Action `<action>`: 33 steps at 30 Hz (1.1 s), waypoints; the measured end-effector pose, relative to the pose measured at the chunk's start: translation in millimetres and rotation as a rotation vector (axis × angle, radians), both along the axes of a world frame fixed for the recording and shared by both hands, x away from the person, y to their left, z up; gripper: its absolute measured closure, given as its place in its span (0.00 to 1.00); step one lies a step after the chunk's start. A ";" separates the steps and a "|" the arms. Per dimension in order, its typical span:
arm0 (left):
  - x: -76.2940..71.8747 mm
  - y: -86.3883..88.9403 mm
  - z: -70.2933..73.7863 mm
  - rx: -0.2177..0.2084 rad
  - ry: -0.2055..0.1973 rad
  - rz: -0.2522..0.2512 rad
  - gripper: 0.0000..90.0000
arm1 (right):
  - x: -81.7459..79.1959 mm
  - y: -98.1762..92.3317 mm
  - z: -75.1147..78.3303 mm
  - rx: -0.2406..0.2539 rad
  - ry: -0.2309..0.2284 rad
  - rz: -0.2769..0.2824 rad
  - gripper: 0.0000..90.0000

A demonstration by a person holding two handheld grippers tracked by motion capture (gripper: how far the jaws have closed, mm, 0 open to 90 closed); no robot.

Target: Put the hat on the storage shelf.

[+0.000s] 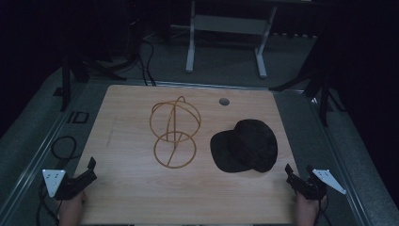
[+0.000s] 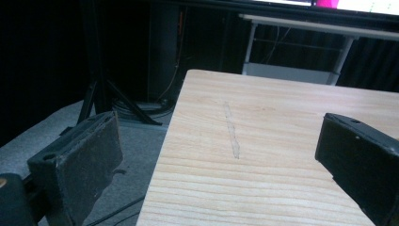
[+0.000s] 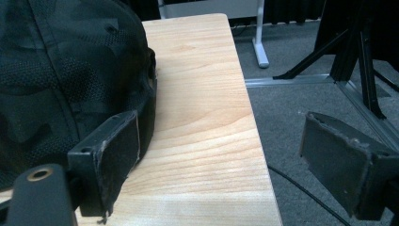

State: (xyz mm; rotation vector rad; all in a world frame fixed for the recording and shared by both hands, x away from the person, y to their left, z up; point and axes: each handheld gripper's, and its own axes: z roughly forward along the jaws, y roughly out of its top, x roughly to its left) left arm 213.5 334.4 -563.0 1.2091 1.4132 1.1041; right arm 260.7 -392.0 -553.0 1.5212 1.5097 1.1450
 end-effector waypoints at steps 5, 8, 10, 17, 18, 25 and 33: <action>1.5 -1.4 -0.3 0.012 0.011 -0.012 0.02 | 0.0 0.4 0.0 0.001 -0.001 0.019 0.14; 2.0 -3.7 -0.5 0.037 0.017 -0.020 0.02 | -1.2 0.6 1.0 0.006 -0.003 0.022 0.14; 1.9 -4.8 -0.5 0.050 0.021 -0.015 0.02 | -1.0 1.0 3.1 -0.001 0.015 0.017 0.14; 3.3 -6.4 -0.7 0.065 0.031 -0.015 0.02 | -4.2 10.6 25.4 0.017 0.030 0.084 0.15; 3.7 -6.3 -0.6 0.066 0.036 -0.016 0.02 | -4.3 13.4 29.9 0.011 0.029 0.093 0.15; 3.6 -8.2 -0.6 0.087 0.037 -0.016 0.02 | -0.1 37.9 56.1 0.021 0.020 0.155 0.14; 3.3 -9.4 -0.5 0.097 0.037 -0.021 0.02 | 9.4 72.1 81.6 0.021 -0.008 0.259 0.14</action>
